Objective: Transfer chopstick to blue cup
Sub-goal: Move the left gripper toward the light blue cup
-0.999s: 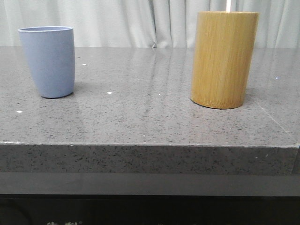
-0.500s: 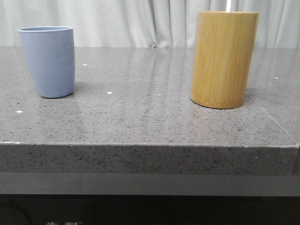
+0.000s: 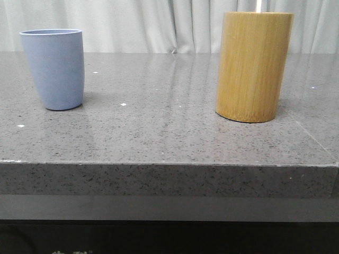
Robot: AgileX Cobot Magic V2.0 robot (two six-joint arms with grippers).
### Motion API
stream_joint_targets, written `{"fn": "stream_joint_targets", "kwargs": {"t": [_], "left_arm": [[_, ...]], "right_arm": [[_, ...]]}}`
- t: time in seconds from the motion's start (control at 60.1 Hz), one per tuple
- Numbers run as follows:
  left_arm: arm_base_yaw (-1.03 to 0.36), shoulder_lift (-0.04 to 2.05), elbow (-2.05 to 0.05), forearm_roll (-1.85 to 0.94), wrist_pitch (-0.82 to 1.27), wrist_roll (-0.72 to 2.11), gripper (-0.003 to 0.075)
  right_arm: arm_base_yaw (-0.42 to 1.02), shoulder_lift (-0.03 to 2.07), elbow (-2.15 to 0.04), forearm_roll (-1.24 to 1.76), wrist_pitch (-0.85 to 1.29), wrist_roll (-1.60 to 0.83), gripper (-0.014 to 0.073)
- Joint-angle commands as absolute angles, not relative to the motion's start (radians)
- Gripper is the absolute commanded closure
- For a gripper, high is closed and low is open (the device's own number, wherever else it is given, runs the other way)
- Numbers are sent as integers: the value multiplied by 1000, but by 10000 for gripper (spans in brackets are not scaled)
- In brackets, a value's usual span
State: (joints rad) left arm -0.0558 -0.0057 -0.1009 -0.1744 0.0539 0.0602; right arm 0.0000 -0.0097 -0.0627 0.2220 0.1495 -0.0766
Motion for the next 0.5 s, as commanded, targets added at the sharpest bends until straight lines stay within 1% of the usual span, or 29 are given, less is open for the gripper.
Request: {"fn": "stream_joint_targets", "kwargs": {"t": [0.0,0.1,0.233,0.35,0.483], "left_arm": [[-56,1,-240,-191,35,51,739],[-56,87,-372,-179,145,51,739],[-56,295,-540,-178,280,54,739],[-56,474,-625,-176,298,63,739],[-56,584,-658,-176,293,63,739]], "right_arm": [[-3,-21,-201,235,114,-82,708],[-3,38,-328,235,225,-82,708],[-3,194,-490,235,313,-82,708],[-3,352,-592,235,326,-82,708],[-3,463,-643,239,324,-82,708]]}}
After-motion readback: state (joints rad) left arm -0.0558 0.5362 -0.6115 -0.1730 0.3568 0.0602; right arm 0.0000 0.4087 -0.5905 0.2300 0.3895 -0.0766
